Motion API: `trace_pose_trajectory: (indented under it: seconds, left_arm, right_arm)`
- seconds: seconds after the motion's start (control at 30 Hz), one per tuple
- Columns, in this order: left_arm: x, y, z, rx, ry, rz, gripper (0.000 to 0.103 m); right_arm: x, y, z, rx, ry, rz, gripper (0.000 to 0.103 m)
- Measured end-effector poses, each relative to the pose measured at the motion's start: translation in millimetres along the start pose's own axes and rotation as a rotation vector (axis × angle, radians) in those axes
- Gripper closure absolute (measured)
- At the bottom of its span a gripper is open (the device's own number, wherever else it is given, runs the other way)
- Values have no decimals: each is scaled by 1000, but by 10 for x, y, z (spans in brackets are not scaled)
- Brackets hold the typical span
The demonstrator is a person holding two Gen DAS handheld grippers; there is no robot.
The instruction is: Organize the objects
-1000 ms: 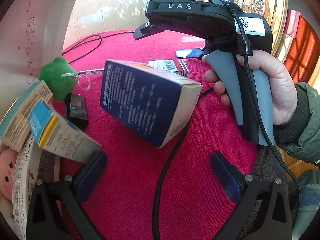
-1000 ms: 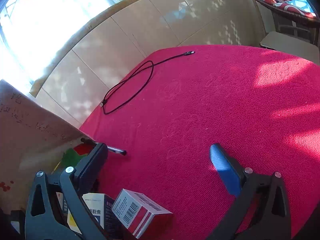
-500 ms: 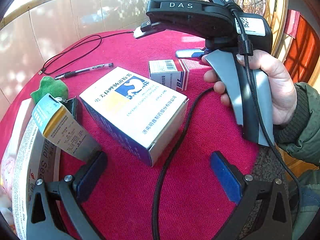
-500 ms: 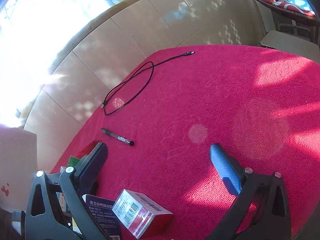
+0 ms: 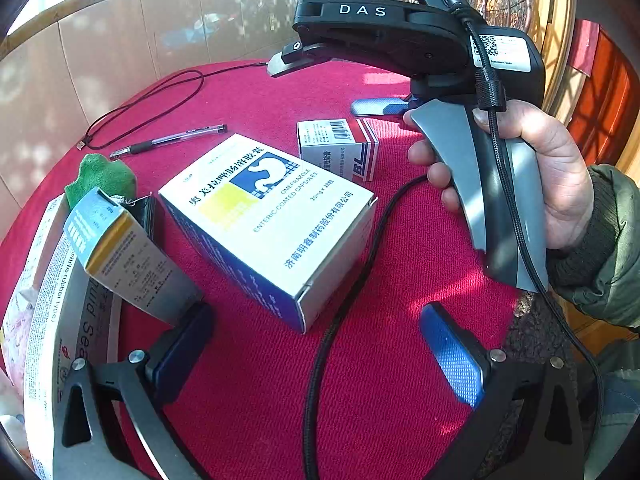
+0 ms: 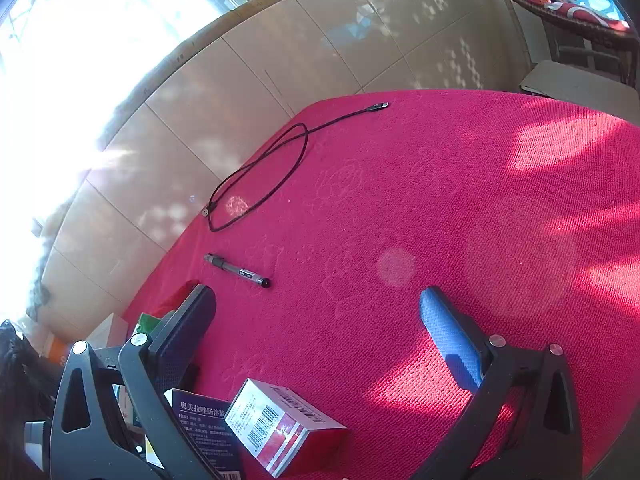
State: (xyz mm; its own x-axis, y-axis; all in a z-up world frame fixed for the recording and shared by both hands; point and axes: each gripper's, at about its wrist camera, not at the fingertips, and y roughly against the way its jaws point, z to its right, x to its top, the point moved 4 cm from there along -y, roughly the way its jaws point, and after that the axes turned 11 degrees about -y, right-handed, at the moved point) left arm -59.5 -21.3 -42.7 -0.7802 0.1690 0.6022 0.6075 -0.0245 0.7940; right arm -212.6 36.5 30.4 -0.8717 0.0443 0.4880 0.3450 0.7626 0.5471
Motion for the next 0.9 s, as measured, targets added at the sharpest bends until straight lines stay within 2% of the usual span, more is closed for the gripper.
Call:
trace_pose_trajectory:
  seconds: [0.9]
  left_arm:
    - [-4,-31,-26,0,1,1,0]
  right_arm:
    - [-21,-71,-39,1,-2,2,0]
